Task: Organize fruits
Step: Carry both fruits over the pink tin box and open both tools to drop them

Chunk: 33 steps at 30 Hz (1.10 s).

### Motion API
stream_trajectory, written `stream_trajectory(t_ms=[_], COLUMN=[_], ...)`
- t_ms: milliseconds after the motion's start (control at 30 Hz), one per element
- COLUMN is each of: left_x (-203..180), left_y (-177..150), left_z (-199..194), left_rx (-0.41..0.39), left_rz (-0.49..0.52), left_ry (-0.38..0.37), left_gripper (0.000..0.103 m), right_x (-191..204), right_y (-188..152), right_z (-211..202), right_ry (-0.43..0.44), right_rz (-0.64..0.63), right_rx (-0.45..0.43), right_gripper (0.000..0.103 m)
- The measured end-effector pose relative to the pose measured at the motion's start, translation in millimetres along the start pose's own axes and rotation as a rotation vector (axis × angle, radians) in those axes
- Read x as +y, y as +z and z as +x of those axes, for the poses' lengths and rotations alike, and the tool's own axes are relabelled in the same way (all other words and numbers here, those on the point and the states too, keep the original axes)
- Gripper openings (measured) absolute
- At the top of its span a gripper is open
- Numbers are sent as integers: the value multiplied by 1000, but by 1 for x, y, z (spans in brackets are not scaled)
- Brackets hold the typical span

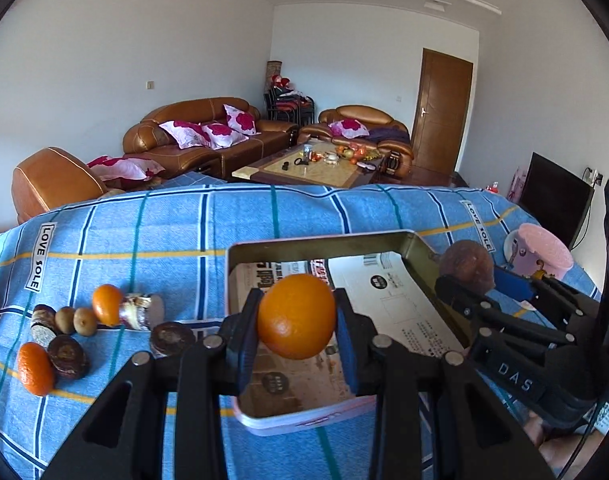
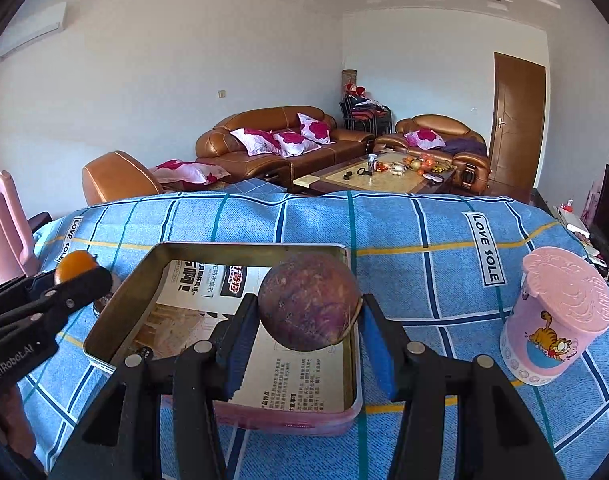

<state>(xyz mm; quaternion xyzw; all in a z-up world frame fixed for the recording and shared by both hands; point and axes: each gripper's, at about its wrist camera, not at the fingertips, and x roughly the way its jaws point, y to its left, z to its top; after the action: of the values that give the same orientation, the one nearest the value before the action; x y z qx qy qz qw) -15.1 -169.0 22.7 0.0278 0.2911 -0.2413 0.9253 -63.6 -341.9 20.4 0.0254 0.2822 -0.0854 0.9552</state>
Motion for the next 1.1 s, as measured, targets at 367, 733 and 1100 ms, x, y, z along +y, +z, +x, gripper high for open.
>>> stream_trajectory(t_ms=[367,733,1100], left_x=[-12,-11,-6], left_y=[-12,-13,-13], left_z=[19,24,6], left_rx=[78,105,23], left_rz=[29,26,12], left_ry=[7,16,82], left_gripper=[36,38,83], right_x=[6,6,-2], right_y=[-5,-8,-4], right_z=[12,19,0], right_ry=[14,56,12], right_rz=[-43,-14,38], right_rx=[53,106,-7], right_gripper=[53,54,58])
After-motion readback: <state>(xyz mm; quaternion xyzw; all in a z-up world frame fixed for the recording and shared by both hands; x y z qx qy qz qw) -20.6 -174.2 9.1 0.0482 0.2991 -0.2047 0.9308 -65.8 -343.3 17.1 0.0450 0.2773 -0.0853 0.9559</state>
